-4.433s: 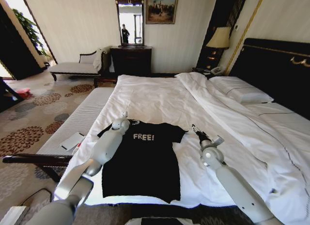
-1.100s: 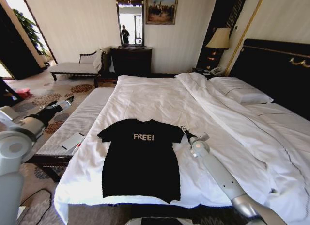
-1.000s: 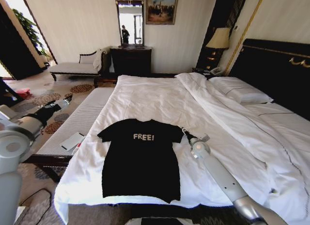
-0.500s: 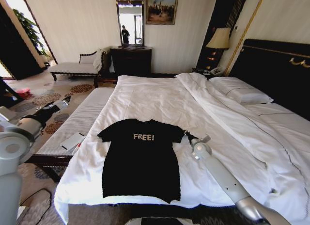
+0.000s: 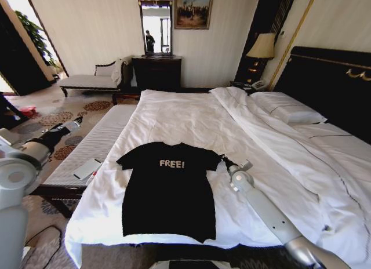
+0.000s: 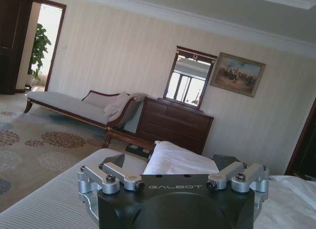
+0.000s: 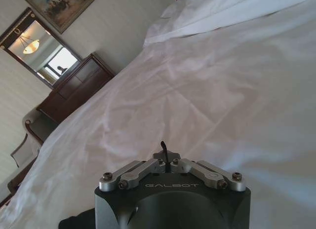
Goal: Fold the clothes on the bed.
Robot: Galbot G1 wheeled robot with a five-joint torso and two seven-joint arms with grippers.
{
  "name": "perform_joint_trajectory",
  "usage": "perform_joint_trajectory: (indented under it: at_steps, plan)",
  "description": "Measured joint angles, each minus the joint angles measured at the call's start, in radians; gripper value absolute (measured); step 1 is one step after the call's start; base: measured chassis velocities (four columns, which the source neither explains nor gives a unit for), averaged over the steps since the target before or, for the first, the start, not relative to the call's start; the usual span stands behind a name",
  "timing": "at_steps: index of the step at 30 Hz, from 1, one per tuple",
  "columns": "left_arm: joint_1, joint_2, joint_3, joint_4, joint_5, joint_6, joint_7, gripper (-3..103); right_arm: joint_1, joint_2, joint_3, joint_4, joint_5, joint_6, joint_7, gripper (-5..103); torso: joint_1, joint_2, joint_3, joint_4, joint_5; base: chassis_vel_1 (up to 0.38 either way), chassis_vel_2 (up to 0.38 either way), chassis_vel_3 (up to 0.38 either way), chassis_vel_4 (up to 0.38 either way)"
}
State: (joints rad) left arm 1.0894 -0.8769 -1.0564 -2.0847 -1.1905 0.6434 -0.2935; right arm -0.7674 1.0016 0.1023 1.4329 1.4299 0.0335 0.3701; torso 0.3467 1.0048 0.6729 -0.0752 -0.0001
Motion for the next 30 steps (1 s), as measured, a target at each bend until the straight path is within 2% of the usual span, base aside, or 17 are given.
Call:
perform_joint_trajectory:
  at_steps: [3,6,9,20,30]
  plan:
    - [-0.014,0.005,-0.006,0.0,-0.041,0.0,-0.02,100,0.022,0.004,-0.025,0.033,0.005,0.019,-0.001,0,0.0,0.0,0.0,0.0,0.0,0.0,0.0,0.0,0.0]
    - [-0.017,0.005,-0.007,-0.001,-0.049,0.0,-0.026,100,0.03,0.005,-0.054,0.062,0.006,0.023,0.005,0,0.0,0.0,0.0,0.0,-0.0001,0.0,0.0,0.0,0.0]
    - [-0.017,0.004,-0.007,-0.005,-0.051,0.0,-0.028,100,0.046,0.017,-0.114,0.086,-0.008,0.024,0.016,0,0.0,0.0,0.0,-0.0002,0.0,0.0,0.0,0.0,0.0]
    - [-0.004,0.008,-0.019,-0.006,-0.047,0.001,-0.028,100,0.099,0.073,-0.23,0.09,-0.038,0.03,0.022,0,0.0,0.0,0.0,-0.0001,-0.0001,0.0,0.0,0.0,0.0]
    - [-0.001,-0.001,-0.019,-0.005,-0.039,0.001,-0.028,100,0.12,0.146,-0.285,0.022,-0.083,0.043,0.008,0,0.0,0.0,0.0,0.0,-0.0001,0.0,0.0,0.0,0.0]
